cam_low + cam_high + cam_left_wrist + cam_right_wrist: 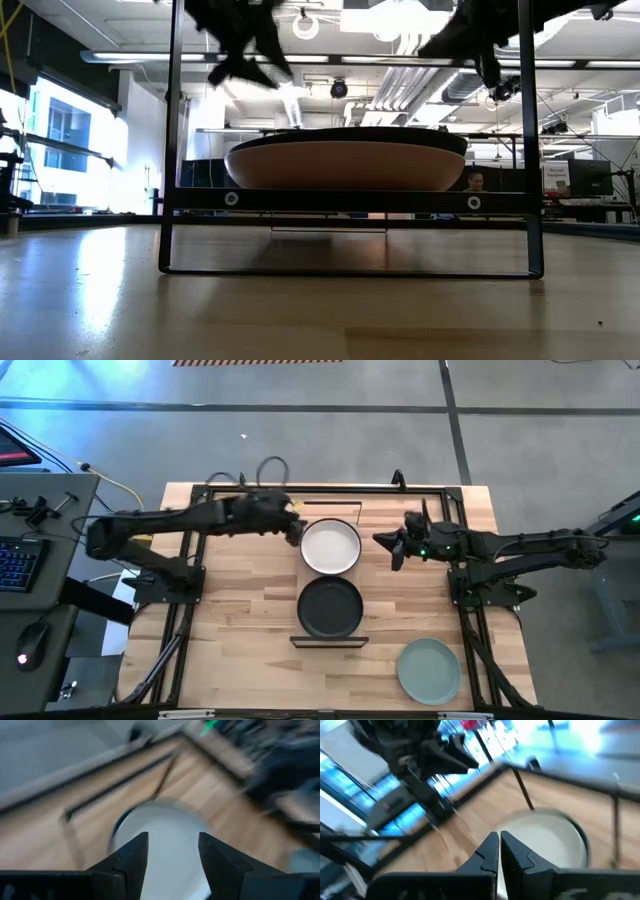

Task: Place and stack plates onto a shelf
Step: Stack the light blue plate on top of the black plate on the shelf

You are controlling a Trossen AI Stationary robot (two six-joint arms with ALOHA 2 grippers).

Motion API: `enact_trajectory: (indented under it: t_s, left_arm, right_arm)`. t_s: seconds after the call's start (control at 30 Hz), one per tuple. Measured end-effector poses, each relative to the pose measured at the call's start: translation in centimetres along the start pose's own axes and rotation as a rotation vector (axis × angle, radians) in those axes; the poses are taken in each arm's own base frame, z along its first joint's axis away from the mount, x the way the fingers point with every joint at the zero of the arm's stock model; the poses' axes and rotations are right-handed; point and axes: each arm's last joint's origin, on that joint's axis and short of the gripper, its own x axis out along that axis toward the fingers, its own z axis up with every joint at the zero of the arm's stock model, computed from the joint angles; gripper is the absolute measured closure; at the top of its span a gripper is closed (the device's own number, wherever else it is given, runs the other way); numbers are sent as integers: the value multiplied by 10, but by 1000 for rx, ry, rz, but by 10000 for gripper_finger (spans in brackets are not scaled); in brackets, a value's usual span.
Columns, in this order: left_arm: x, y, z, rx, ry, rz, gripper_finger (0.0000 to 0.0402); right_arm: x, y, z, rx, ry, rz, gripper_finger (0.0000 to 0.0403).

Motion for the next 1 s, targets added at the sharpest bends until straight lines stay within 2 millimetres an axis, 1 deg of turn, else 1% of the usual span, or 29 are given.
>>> enact_trajectory:
  t_s: [0.07,0.13,0.23,0.3,0.37,0.47,0.57,0.67,0.8,0.87,0.93,1.0]
  left_arm:
    - [-24,-8,5,63,-120,-99,236]
    - [-46,-13,6,89,-244,-188,236]
    - [-67,-12,-5,70,-396,-255,236]
    - [-75,-8,-19,46,-459,-277,236]
    - [-78,-4,-35,35,-491,-306,236]
    - [-75,3,-61,45,-477,-342,236]
    - [-70,7,-77,39,-440,-343,236]
    - [-67,9,-83,55,-424,-335,236]
    - [-66,9,-83,57,-425,-334,236]
    - [-67,9,-83,61,-428,-331,236]
    - [-66,9,-83,64,-428,-330,236]
    - [-66,9,-83,64,-428,-330,236]
  right_arm:
    - [0,4,6,-26,-63,42,403]
    - [-1,8,11,-61,-118,73,403]
    - [-2,11,17,-92,-173,101,403]
    - [-2,12,18,-98,-188,108,402]
    - [-2,12,18,-103,-188,108,401]
    - [-2,12,18,-106,-185,107,394]
    - [-2,11,17,-117,-178,103,386]
    - [-2,11,17,-118,-177,105,377]
    - [-2,11,16,-119,-171,102,368]
    - [-2,11,15,-78,-145,118,363]
    - [-2,9,12,-27,-37,138,352]
    - [-4,9,11,-1,132,119,334]
